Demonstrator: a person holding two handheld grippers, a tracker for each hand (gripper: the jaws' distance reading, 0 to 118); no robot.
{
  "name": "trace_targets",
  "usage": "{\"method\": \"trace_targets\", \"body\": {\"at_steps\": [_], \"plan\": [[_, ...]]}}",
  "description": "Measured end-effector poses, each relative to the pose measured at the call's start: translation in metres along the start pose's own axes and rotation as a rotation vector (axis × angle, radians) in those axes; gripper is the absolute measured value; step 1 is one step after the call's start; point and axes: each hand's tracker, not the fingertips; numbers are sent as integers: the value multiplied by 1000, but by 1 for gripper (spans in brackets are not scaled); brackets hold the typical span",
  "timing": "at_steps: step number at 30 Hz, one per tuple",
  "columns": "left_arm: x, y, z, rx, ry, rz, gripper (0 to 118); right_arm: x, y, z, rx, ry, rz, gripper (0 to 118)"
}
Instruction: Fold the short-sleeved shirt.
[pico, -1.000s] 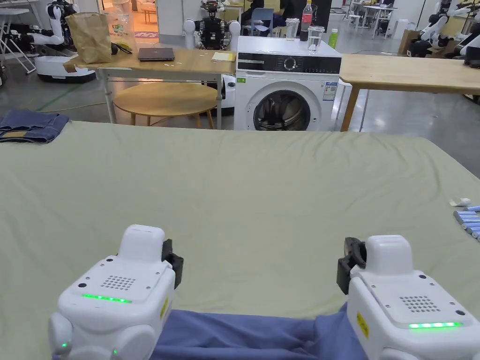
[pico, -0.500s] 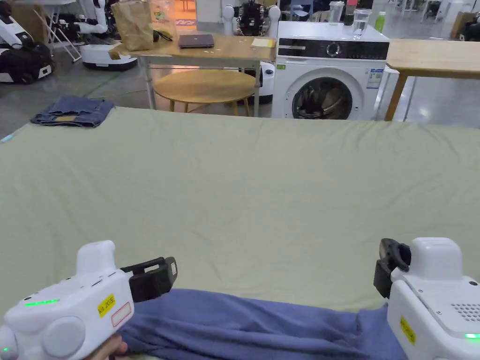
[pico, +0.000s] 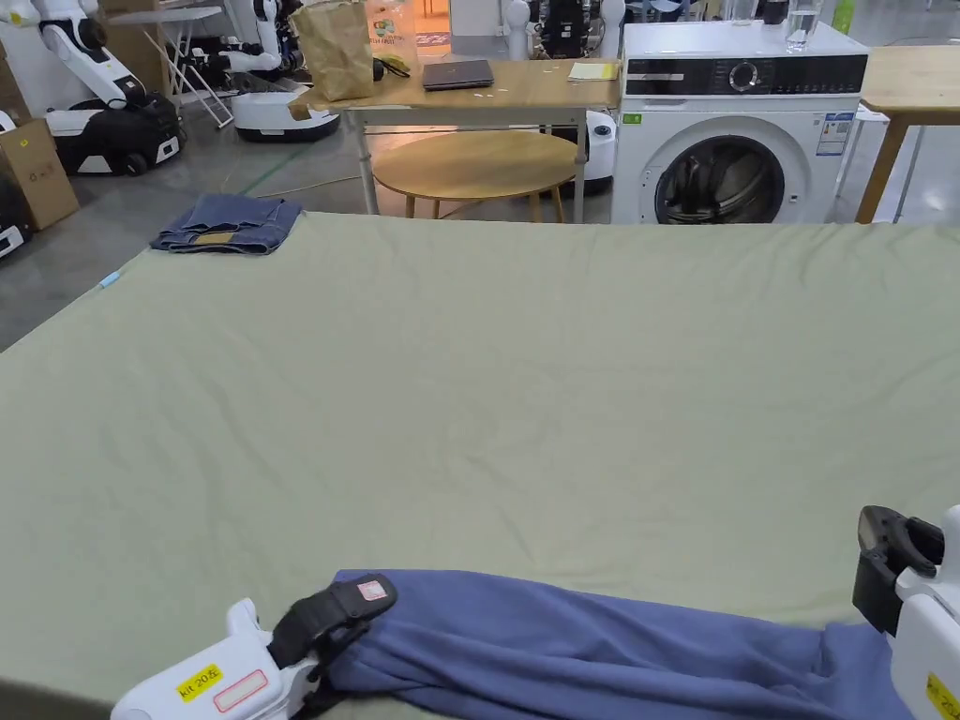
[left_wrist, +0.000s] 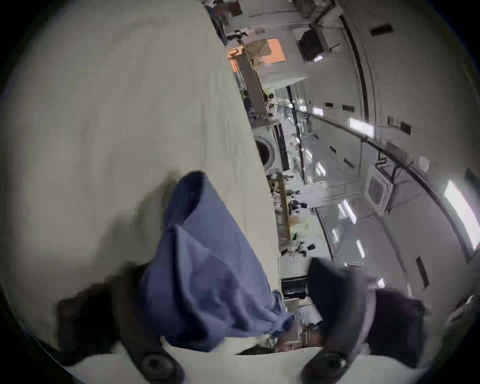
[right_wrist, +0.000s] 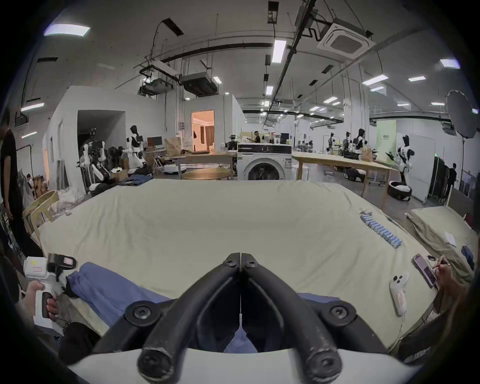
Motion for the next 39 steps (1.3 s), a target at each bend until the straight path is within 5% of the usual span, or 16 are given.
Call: {"method": "trace_targets", "body": {"at_steps": [1, 2, 10, 18, 23, 30, 31, 33, 35, 37, 39], "plan": [[-2, -2, -6, -14, 62, -3, 28, 1, 1, 0, 1, -1, -1, 0], [-1, -4, -14, -26, 157, -28, 10, 1, 1, 1, 1, -2, -2, 0], [38, 22, 9, 151, 304, -272, 8, 9, -1, 5, 3, -19, -5, 0], [172, -63, -22, 134, 535, -1224, 8, 7, -16, 5, -18, -21, 5, 0], [193, -152, -91, 29, 608, -1544, 8, 6, -23, 7, -25, -10, 9, 0], [121, -250, -169, -194, 765, -1884, 10, 24, -39, 19, -36, -7, 12, 0], [114, -252, -172, -211, 773, -1886, 19, 27, -41, 20, -40, -9, 15, 0], [117, -244, -170, -221, 712, -1756, 63, 38, -45, 22, -53, -9, 1, 0], [139, -222, -157, -156, 581, -1498, 96, 46, -46, 23, -64, -11, -17, 0], [159, -198, -136, -108, 399, -1185, 99, 52, -47, 25, -68, -8, -26, 0], [182, -183, -109, 15, 296, -1062, 99, 55, -48, 25, -70, -15, -21, 0]]}}
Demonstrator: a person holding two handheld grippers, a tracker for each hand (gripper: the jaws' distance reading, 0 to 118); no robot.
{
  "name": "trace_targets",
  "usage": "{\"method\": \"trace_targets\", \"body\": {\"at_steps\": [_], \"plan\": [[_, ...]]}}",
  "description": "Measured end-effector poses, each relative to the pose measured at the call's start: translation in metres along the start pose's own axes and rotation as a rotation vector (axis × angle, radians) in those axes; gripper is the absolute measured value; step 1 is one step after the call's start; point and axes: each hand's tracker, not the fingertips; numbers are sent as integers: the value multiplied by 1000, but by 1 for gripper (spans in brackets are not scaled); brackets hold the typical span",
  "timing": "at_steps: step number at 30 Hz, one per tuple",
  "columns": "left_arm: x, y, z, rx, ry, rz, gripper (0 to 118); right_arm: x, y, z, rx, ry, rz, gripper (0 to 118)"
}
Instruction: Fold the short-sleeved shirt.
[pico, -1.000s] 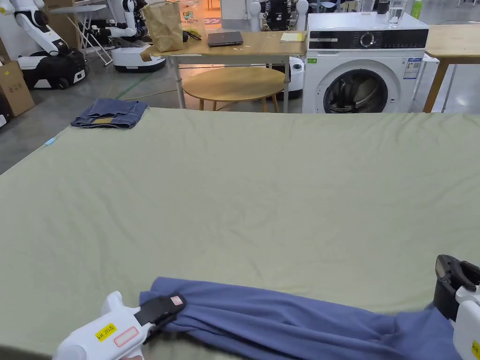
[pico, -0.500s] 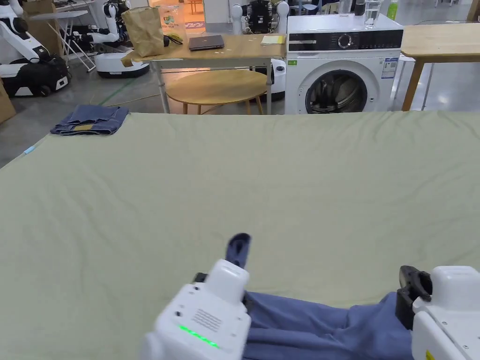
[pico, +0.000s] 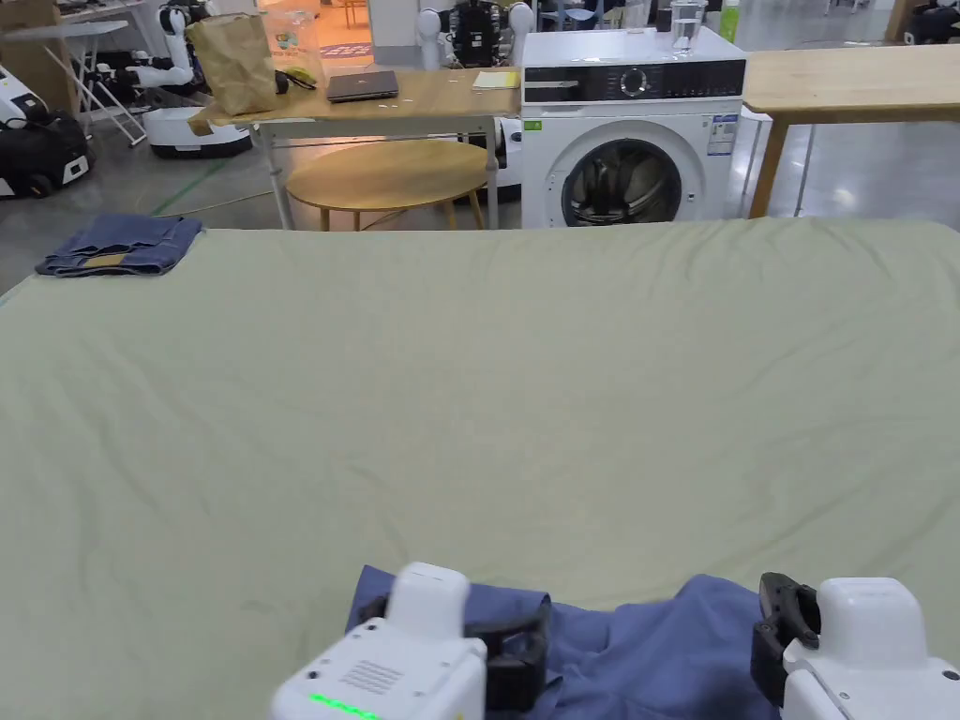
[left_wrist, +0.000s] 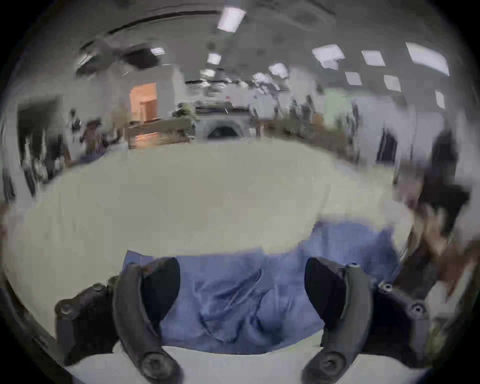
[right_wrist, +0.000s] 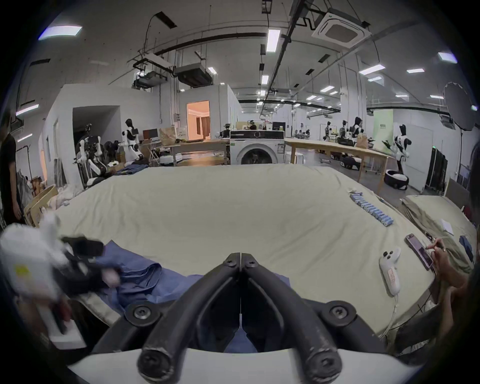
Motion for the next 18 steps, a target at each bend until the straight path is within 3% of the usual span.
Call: {"method": "trace_targets", "body": {"at_steps": [3, 6, 7, 8, 9, 10, 15, 18], "plan": [[-22, 9, 14, 31, 1, 175, 100, 4, -2, -3, -8, 4, -29, 0], [-43, -11, -8, -131, 5, 279, 98, 4, -5, -9, -21, 12, -67, 0], [-45, -18, -15, -169, 17, 261, 84, 2, -6, -11, -26, 13, -69, 0], [-40, -24, -23, -182, 49, 254, 42, 0, -7, -11, -30, 18, -67, 0], [-38, -31, -31, -206, 61, 246, 11, -2, -8, -10, -32, 23, -62, 0], [-36, -36, -36, -217, 53, 243, 2, -3, -8, -10, -32, 26, -60, 0], [5, -55, -65, -339, -114, 123, 2, -8, -9, -12, -43, 34, -54, 0], [15, -65, -70, -334, -106, 119, 2, -9, -6, -11, -43, 32, -41, 0]]}}
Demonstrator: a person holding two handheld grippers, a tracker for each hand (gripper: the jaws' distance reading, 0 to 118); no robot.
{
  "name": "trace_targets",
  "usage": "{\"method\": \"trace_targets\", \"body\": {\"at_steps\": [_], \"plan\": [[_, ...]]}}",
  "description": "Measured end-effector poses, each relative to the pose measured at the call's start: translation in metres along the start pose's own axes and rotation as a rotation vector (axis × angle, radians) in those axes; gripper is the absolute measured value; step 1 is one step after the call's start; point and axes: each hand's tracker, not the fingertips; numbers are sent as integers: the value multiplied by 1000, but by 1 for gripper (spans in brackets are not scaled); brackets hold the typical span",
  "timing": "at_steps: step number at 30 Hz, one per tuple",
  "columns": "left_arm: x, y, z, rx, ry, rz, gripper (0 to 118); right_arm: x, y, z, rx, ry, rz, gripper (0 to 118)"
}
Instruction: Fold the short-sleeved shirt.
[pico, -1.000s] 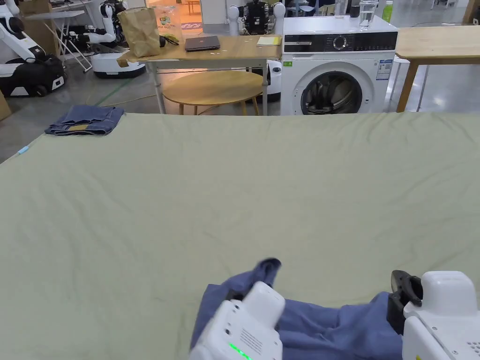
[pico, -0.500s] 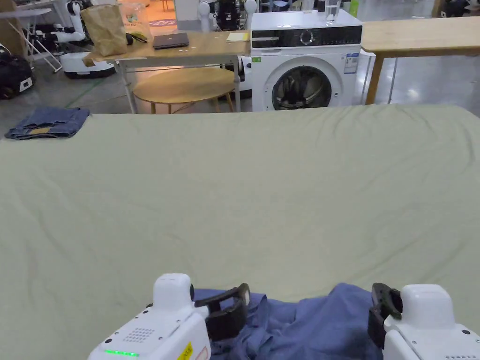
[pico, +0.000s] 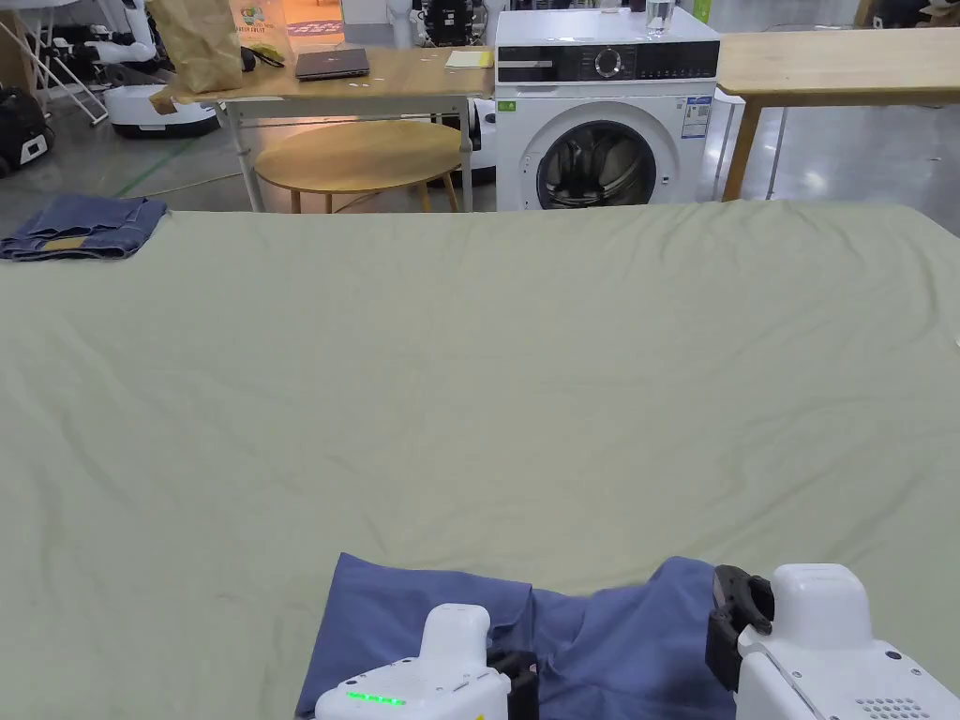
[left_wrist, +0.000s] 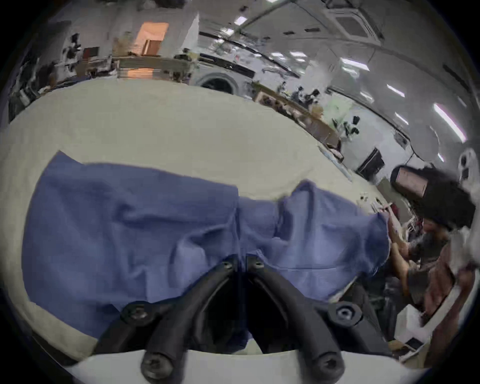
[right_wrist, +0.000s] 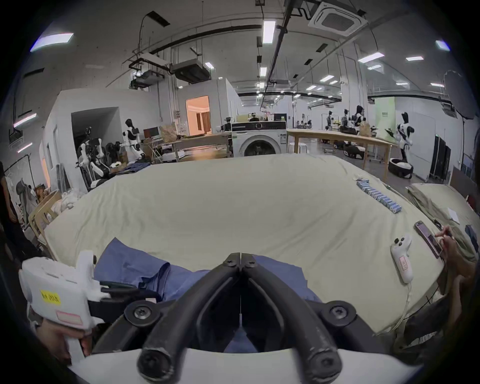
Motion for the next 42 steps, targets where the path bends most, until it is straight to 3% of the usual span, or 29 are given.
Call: {"method": "trace_targets", "body": {"at_steps": [6, 11, 13, 14, 15, 16, 17, 21, 24, 27, 28, 29, 30, 31, 35, 42], "plan": [[-7, 21, 79, 209, 45, -38, 1, -3, 6, 1, 5, -10, 33, 0], [-51, 27, 108, 237, 99, 62, 1, -13, 6, -4, 0, 1, 35, 0], [-66, 27, 117, 262, 76, 89, 13, -18, 5, -5, -2, 7, 39, 0], [-75, 26, 121, 289, 63, 130, 13, -21, 5, -5, -7, 14, 43, 0], [-87, 25, 123, 301, 42, 183, 45, -22, 4, -6, -8, 18, 47, 0], [-102, 22, 122, 297, 3, 264, 91, -25, 3, -6, -10, 18, 54, 0], [-116, 13, 123, 299, -22, 313, 118, -28, 2, -7, -12, 18, 59, 0], [-164, -23, 103, 281, -35, 542, 117, -34, 1, -9, -24, 18, 65, 0], [-187, -28, 81, 248, -205, 761, 117, -36, 2, -9, -28, 4, 92, 0], [-172, -20, 65, 245, -364, 761, 112, -34, 5, -9, -29, -1, 85, 0], [-165, -20, 55, 206, -406, 750, 103, -34, 6, -9, -27, -3, 84, 0], [-160, -24, 47, 189, -410, 756, 71, -35, 8, -10, -22, -7, 88, 0], [-155, -16, 44, 179, -352, 773, 30, -35, 9, -10, -18, -10, 92, 0], [-155, -17, 41, 151, -307, 784, 14, -35, 11, -9, -17, -10, 90, 0], [-160, -10, 55, 213, -271, 791, 13, -36, 13, -10, -11, -8, 89, 0], [-177, 37, 139, 358, 93, 419, 13, -32, 12, -5, -1, -12, 80, 0]]}}
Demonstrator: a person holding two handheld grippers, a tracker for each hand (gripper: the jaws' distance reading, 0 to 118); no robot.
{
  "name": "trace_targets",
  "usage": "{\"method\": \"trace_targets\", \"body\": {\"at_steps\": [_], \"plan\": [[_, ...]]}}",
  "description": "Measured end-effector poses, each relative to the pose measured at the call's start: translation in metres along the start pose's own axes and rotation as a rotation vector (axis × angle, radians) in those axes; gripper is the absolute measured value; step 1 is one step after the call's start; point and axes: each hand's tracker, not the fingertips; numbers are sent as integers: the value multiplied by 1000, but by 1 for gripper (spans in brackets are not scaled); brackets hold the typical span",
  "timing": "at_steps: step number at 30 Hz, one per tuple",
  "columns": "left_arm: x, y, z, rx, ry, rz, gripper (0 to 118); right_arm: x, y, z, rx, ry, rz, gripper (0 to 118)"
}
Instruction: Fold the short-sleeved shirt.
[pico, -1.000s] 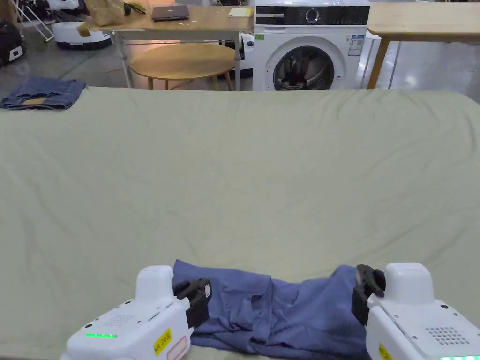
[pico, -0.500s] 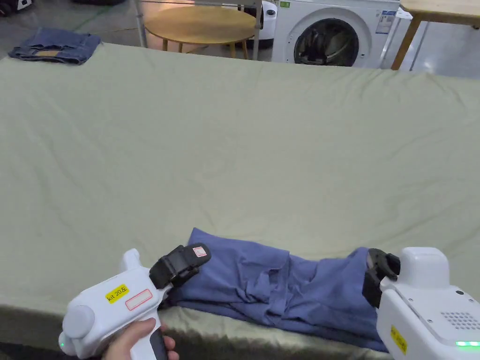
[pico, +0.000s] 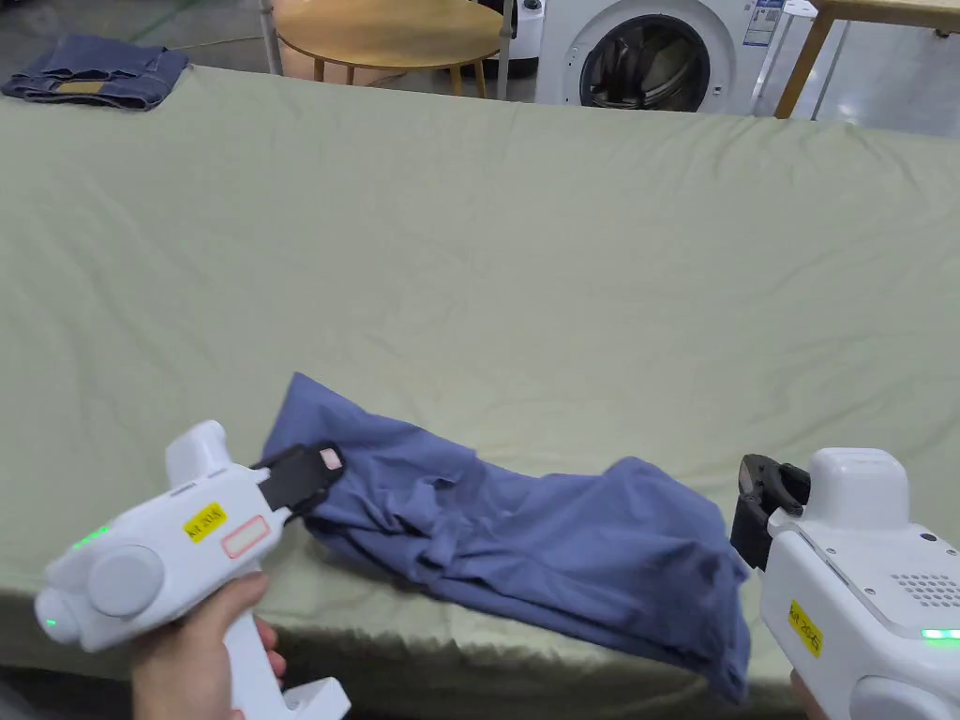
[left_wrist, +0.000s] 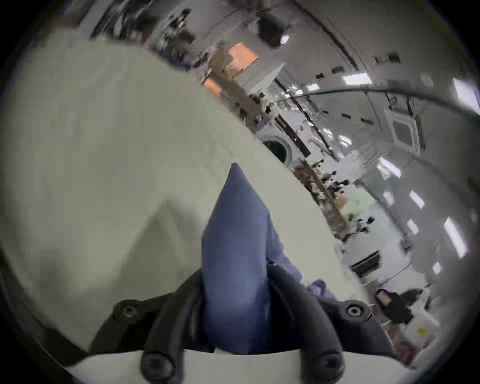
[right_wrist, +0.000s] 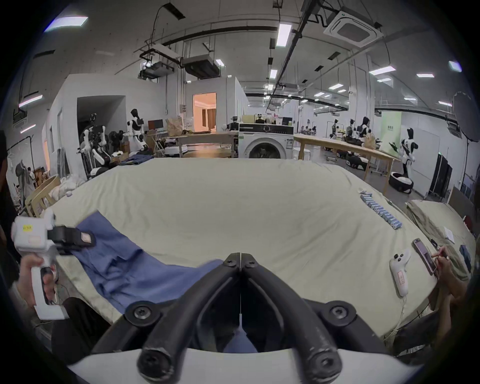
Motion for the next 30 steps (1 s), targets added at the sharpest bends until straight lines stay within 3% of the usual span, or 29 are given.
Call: {"method": "trace_targets", "body": {"at_steps": [3, 7, 10, 13, 17, 19, 20, 22, 23, 26, 28, 30], "plan": [[31, 21, 21, 66, 77, -214, 13, 1, 0, 1, 4, -1, -4, 0], [112, 8, 25, 104, 41, -509, 13, 7, -2, 4, 10, -5, -15, 0], [179, -39, 13, 111, 1, -727, 13, 17, -7, 9, 10, -16, -31, 0], [223, -105, -19, 37, 50, -1017, 13, 28, -14, 15, 6, -38, -34, 0], [235, -198, -65, -60, 250, -1464, 13, 45, -22, 22, 1, -67, -49, 0], [231, -220, -76, -86, 341, -1594, 14, 51, -24, 25, 7, -80, -42, 0], [228, -220, -75, -58, 353, -1598, 32, 53, -25, 26, 9, -84, -38, 0], [232, -205, -64, -71, 248, -1435, 84, 57, -24, 25, 10, -81, -43, 0], [239, -189, -51, -76, 192, -1341, 93, 59, -25, 25, 13, -78, -49, 0], [248, -133, -7, -81, -153, -973, 95, 62, -26, 21, 12, -71, -56, 0], [243, -97, 9, -165, -310, -667, 99, 62, -27, 19, 10, -64, -66, 0], [227, -76, 14, -132, -385, -484, 99, 62, -28, 17, 5, -60, -74, 0]]}}
